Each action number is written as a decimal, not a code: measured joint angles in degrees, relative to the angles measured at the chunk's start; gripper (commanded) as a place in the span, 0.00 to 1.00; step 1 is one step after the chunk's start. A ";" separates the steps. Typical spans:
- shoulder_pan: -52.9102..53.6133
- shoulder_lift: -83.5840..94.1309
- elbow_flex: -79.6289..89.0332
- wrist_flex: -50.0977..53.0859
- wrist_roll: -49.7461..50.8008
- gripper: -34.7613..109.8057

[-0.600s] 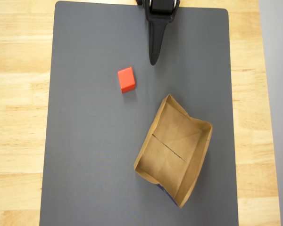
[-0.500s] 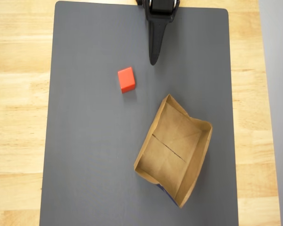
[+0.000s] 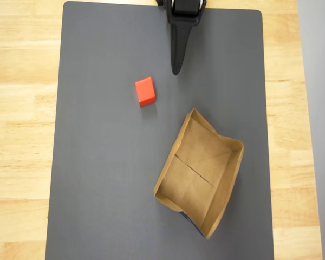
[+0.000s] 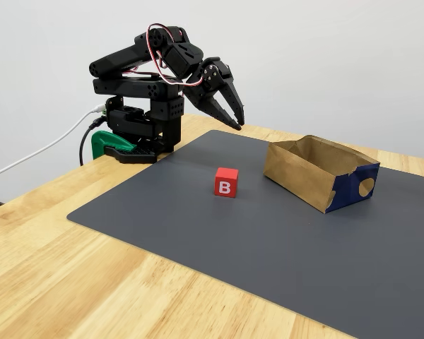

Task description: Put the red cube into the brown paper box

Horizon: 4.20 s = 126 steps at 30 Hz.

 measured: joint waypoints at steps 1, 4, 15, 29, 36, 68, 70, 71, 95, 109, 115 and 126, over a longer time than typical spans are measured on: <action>0.00 0.00 0.00 0.00 0.00 0.24; 0.00 0.00 0.00 0.00 0.00 0.24; 0.00 0.00 0.00 0.00 0.00 0.24; 0.00 0.00 0.00 0.00 0.00 0.24; 0.00 0.00 0.00 0.00 0.00 0.24; 0.00 0.00 0.00 0.00 0.00 0.25; 0.00 0.00 0.00 0.00 0.00 0.24; 0.00 0.00 0.00 0.00 0.00 0.24; 0.00 0.00 0.00 0.00 0.00 0.24; 4.66 -13.18 -10.63 0.09 7.21 0.32; 8.35 -24.17 -18.54 3.52 13.01 0.34; 11.07 -36.74 -28.92 14.68 25.84 0.41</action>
